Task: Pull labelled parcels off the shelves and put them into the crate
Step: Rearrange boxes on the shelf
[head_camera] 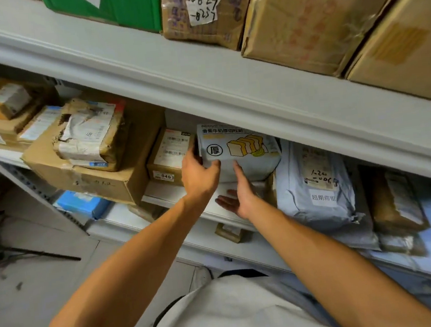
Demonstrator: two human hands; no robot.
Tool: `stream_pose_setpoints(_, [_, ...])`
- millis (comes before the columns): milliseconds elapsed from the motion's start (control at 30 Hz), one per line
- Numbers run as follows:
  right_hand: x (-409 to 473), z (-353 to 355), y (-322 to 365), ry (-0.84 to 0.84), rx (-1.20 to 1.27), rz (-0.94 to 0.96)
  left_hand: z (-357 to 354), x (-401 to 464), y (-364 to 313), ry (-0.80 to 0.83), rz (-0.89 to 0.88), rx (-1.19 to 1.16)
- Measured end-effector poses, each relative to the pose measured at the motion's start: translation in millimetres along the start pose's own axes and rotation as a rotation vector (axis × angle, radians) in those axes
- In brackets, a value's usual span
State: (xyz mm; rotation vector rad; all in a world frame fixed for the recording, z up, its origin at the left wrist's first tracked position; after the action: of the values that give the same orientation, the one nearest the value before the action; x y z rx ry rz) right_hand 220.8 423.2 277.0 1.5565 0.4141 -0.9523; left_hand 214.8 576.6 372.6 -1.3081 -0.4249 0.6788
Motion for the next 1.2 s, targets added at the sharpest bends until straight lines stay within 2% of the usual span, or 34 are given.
stream_pose_setpoints(133, [-7,-15,-1,0.079,0.072,-0.015,0,-4,-14,0.0,0.011,0.019])
stream_pose_setpoints(300, [-13,-33,12,0.278,0.255,-0.097,-9,-12,-17,0.041,-0.028,0.081])
stream_pose_setpoints(433, [-23,-38,36,0.433,0.354,0.037,-15,-27,-36,0.066,-0.145,0.057])
stream_pose_setpoints(567, [-16,-17,43,0.388,0.467,0.076,-34,-52,-44,0.255,-0.206,-0.002])
stream_pose_setpoints(633, [-16,-5,43,0.33,0.423,0.092,-34,-60,-36,0.251,-0.221,0.005])
stream_pose_setpoints(767, [-20,11,13,0.244,0.34,-0.005,1,-56,5,0.021,-0.022,-0.075])
stream_pose_setpoints(833, [-19,19,-5,0.222,0.369,0.019,24,-45,29,-0.032,0.072,-0.1])
stream_pose_setpoints(900, [-22,27,-23,0.25,0.403,0.026,42,-31,50,-0.009,0.227,-0.215])
stream_pose_setpoints(967, [-29,32,-41,0.33,0.419,-0.016,49,-21,71,0.097,0.411,-0.277])
stream_pose_setpoints(1033, [-42,35,-60,0.421,0.431,-0.088,49,-29,82,0.303,0.533,-0.184])
stream_pose_setpoints(1100, [-55,36,-80,0.483,0.437,-0.181,50,-46,89,0.491,0.6,-0.138])
stream_pose_setpoints(1200, [-72,36,-110,0.518,0.388,-0.303,51,-73,84,0.658,0.66,-0.285])
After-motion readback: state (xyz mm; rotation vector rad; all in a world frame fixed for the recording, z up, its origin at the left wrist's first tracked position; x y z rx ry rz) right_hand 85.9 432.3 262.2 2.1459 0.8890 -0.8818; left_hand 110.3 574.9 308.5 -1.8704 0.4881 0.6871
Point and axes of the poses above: each hand's wrist, its own x-axis towards the middle knuckle, its own z-axis out of the back of the hand, y = z × x, the point moved 9 cm from there along x, towards the middle knuckle, and after that the axes turned 13 degrees about -y, right-handed, at the moved point
